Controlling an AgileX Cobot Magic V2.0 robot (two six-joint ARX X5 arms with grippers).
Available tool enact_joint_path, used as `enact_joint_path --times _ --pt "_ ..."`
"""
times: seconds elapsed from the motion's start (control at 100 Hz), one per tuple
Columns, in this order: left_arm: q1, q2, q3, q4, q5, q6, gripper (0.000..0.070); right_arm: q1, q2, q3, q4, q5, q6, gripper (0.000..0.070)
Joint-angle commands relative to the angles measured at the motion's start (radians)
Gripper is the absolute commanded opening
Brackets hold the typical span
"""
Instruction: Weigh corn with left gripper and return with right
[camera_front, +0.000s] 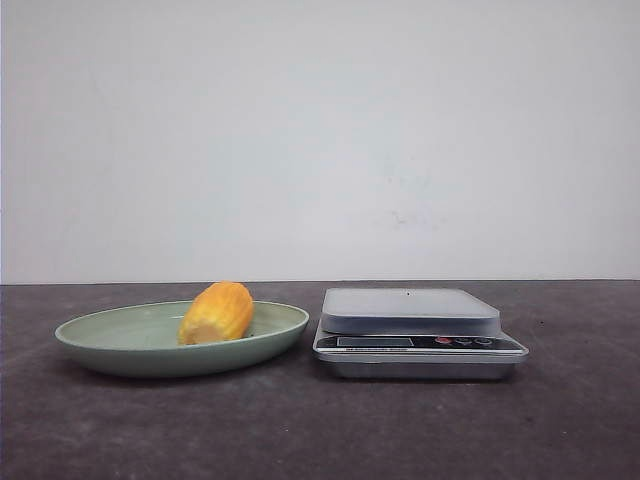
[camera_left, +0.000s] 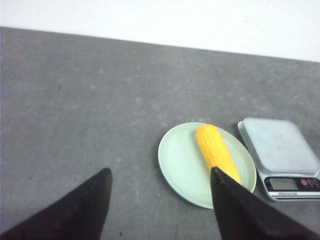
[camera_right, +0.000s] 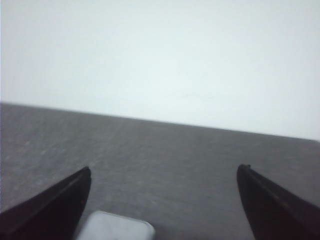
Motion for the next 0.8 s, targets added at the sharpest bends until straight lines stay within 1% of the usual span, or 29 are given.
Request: enact_joint_path --times 0.0,0.1,0.17,0.29,0.35,0.43,0.46,0.5,0.53,0.56,0.62,0.65,0.68,0.69,0.7,0.72,0.74,0.79 --pt "-0.006 0.001 0.013 0.01 -0.003 0.01 0.0352 0.003 -0.086 0.013 -0.077 0.003 -0.018 0.0591" --pt "-0.006 0.001 0.013 0.007 -0.003 0.011 0.0352 0.003 -0.216 0.011 -0.201 0.002 0.025 0.0592" --pt "-0.006 0.001 0.013 0.01 -0.003 0.014 0.0351 0.003 -0.288 0.001 -0.279 -0.019 0.045 0.0592" --pt "-0.006 0.0 0.012 0.029 -0.003 0.031 0.0351 -0.003 -0.378 -0.035 -0.404 -0.014 0.082 0.0592" --pt "-0.006 -0.001 0.003 0.053 -0.003 0.039 0.0351 -0.003 -0.418 -0.074 -0.423 -0.012 0.089 0.0591" --pt "-0.006 -0.002 -0.019 0.09 -0.003 0.039 0.035 -0.003 -0.465 -0.143 -0.408 -0.014 0.091 0.0589" --pt "-0.006 -0.002 -0.028 0.101 -0.003 0.038 0.035 -0.003 -0.478 -0.172 -0.397 -0.015 0.096 0.0576" --pt "-0.006 -0.002 -0.044 0.118 -0.002 0.038 0.0348 -0.003 -0.492 -0.211 -0.383 -0.022 0.106 0.0525" --pt "-0.006 -0.002 -0.055 0.126 -0.002 0.035 0.0343 -0.003 -0.499 -0.241 -0.369 -0.033 0.115 0.0465" --pt "-0.006 -0.002 -0.066 0.133 -0.002 0.035 0.0319 -0.003 -0.504 -0.27 -0.353 -0.051 0.121 0.0401" --pt "-0.006 -0.002 -0.085 0.151 -0.002 0.035 0.0208 -0.003 -0.509 -0.327 -0.311 -0.077 0.134 0.0287" --pt "-0.006 -0.002 -0.093 0.163 -0.002 0.036 0.0141 -0.003 -0.509 -0.355 -0.283 -0.079 0.14 0.0212" --pt "-0.006 -0.002 -0.098 0.173 -0.002 0.036 0.0065 -0.003 -0.509 -0.381 -0.257 -0.084 0.143 0.0088" --pt "-0.006 -0.002 -0.101 0.179 -0.002 0.036 0.002 -0.003 -0.509 -0.394 -0.243 -0.088 0.142 0.0009" --pt "-0.006 -0.002 -0.102 0.182 -0.002 0.037 0.0 -0.003 -0.509 -0.397 -0.238 -0.089 0.142 0.0" --pt "-0.006 -0.002 -0.104 0.19 -0.002 0.037 0.0 -0.003 -0.509 -0.414 -0.219 -0.095 0.141 0.0" --pt "-0.006 -0.002 -0.106 0.201 -0.002 0.039 0.0003 -0.003 -0.509 -0.43 -0.196 -0.095 0.143 0.0016" --pt "-0.006 -0.002 -0.109 0.236 -0.002 0.046 0.0 -0.003 -0.509 -0.465 -0.14 -0.095 0.149 0.0012"
